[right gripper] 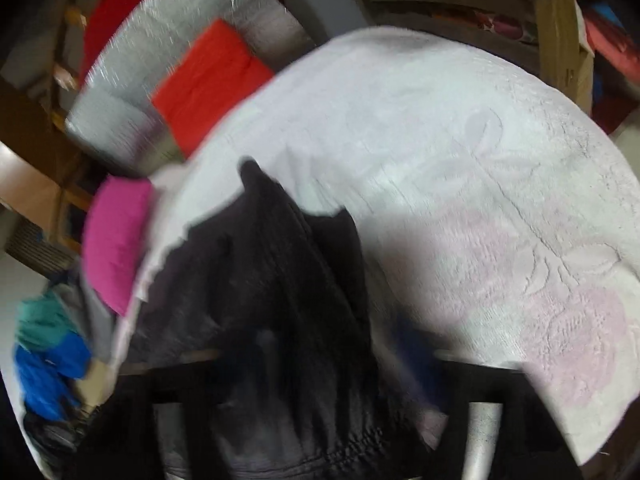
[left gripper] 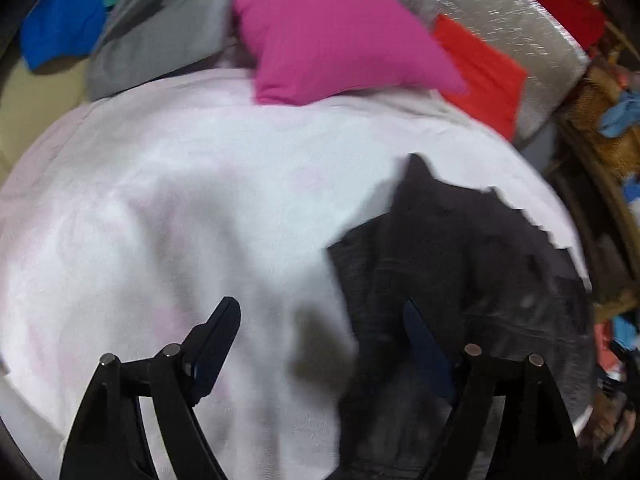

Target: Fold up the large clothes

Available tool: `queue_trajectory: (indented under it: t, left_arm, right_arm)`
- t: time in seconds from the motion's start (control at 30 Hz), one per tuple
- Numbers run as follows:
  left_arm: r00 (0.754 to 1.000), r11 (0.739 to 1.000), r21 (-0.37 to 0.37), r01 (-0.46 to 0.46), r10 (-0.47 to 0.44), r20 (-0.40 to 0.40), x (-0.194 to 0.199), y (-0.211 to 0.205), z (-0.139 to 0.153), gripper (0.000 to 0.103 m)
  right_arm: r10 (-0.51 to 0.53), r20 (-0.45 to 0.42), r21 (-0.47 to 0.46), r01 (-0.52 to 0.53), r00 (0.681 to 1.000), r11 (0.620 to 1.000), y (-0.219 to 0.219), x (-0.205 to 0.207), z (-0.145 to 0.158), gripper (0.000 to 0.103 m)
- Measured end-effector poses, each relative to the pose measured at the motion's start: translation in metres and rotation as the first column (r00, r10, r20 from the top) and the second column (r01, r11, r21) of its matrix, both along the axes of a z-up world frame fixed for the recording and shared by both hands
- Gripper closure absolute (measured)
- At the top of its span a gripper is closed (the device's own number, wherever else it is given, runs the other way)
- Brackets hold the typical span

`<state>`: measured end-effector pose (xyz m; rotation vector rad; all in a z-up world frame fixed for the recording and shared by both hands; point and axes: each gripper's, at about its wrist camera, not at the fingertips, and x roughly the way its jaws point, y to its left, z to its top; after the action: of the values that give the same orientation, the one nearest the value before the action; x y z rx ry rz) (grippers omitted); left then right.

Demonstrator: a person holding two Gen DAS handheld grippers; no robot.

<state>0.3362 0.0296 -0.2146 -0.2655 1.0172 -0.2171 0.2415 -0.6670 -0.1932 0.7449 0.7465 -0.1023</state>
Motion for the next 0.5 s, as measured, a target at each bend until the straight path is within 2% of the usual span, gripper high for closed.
queue_trajectory:
  t: [0.1,0.23,0.33,0.4,0.43,0.5]
  left_arm:
    - [0.996,0.99,-0.128,0.058,-0.067,-0.063,0.011,-0.007,-0.012,0.019]
    - [0.979,0.969,-0.231,0.091,-0.13,-0.158,0.029,-0.016,-0.035,0.018]
    - [0.965,0.953,-0.282,0.114,-0.174,-0.197,0.035,-0.025,-0.048,0.018]
    - [0.967,0.949,-0.281,0.142,-0.193,-0.166,0.031,-0.033,-0.046,0.018]
    - [0.966,0.945,-0.286,0.157,-0.208,-0.157,0.031,-0.036,-0.045,0.018]
    - [0.965,0.943,-0.287,0.171,-0.22,-0.145,0.028,-0.043,-0.044,0.018]
  right_arm:
    - [0.033,-0.033,0.086,-0.03,0.999,0.996,-0.011,0.008,-0.015,0.015]
    - [0.123,-0.088,0.196,-0.104,0.988,0.975,-0.014,0.031,-0.046,0.015]
    - [0.192,-0.024,0.219,-0.183,0.981,0.959,-0.009,0.043,-0.05,0.015]
    - [0.235,0.014,0.29,-0.229,0.972,0.929,-0.003,0.05,-0.054,0.015]
    - [0.252,0.022,0.294,-0.247,0.968,0.923,0.002,0.054,-0.054,0.014]
    - [0.273,0.01,0.205,-0.269,0.962,0.941,0.019,0.064,-0.05,0.014]
